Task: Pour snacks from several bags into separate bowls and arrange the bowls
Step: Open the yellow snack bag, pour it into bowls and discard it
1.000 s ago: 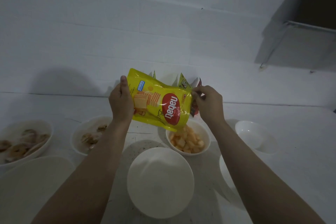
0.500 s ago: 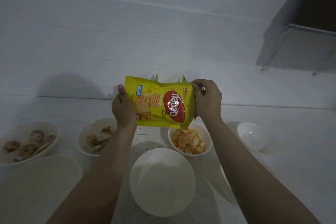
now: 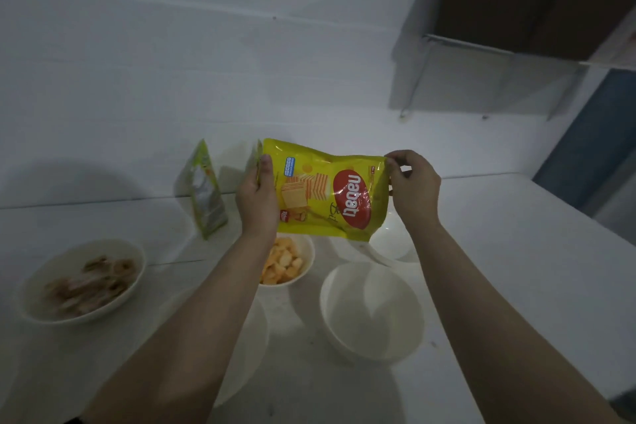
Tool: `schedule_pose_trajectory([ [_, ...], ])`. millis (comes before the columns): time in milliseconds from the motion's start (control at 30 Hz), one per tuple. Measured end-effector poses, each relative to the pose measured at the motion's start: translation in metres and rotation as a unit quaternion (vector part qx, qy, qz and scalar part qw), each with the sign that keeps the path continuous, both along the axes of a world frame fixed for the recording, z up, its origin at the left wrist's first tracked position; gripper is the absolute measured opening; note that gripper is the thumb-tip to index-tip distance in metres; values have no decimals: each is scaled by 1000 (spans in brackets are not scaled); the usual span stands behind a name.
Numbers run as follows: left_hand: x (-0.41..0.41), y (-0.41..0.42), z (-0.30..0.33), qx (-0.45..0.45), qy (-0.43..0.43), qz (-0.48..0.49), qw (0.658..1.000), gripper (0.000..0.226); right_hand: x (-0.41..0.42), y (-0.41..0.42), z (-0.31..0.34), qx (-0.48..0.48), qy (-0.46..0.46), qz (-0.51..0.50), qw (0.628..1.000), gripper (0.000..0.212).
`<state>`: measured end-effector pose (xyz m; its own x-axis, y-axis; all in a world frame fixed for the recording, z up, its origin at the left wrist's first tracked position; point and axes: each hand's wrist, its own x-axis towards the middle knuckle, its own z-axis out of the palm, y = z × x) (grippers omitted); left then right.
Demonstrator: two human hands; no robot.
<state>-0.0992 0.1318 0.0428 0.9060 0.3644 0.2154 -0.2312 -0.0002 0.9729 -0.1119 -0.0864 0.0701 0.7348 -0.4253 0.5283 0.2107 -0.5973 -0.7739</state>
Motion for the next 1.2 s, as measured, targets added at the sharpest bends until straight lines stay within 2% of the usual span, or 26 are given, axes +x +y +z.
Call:
schedule_pose_trajectory([
  [133, 11, -45, -3, 8, -10, -11, 1000, 43, -3, -48, -2, -12, 22, -7, 1000, 17],
  [233, 17, -72, -5, 35, -26, -14, 999, 65, -1, -84, -6, -36, 61, -2, 998, 16],
  [367, 22, -100, -2, 56, -22, -34, 998, 75, 10, -117, -17, -50, 73, 3, 996, 13],
  [433, 30, -106, -4, 73, -15, -14, 997, 83, 16, -124, -24, -57, 72, 14, 996, 13],
  [500, 40, -107, -8, 101, -1, 10, 995, 101, 22, -126, -30, -62, 77, 23, 995, 13],
  [567, 44, -107, -10, 94, -16, 29, 995, 107, 26, -127, -36, -56, 85, 37, 994, 13],
  [667, 32, -112, 2, 88, -47, 39, 994, 91, 29, -129, -45, -61, 97, 63, 991, 13],
  [733, 32, -112, 3, 118, -57, 45, 990, 73, 30, -130, -49, -62, 95, 72, 991, 13],
  [833, 27, -113, 9, 153, -65, 45, 985, 58, 30, -131, -56, -71, 82, 68, 992, 13],
  [1200, 33, -116, 7, 211, -122, 78, 967, 49, 34, -133, -60, -54, 58, 73, 994, 14],
])
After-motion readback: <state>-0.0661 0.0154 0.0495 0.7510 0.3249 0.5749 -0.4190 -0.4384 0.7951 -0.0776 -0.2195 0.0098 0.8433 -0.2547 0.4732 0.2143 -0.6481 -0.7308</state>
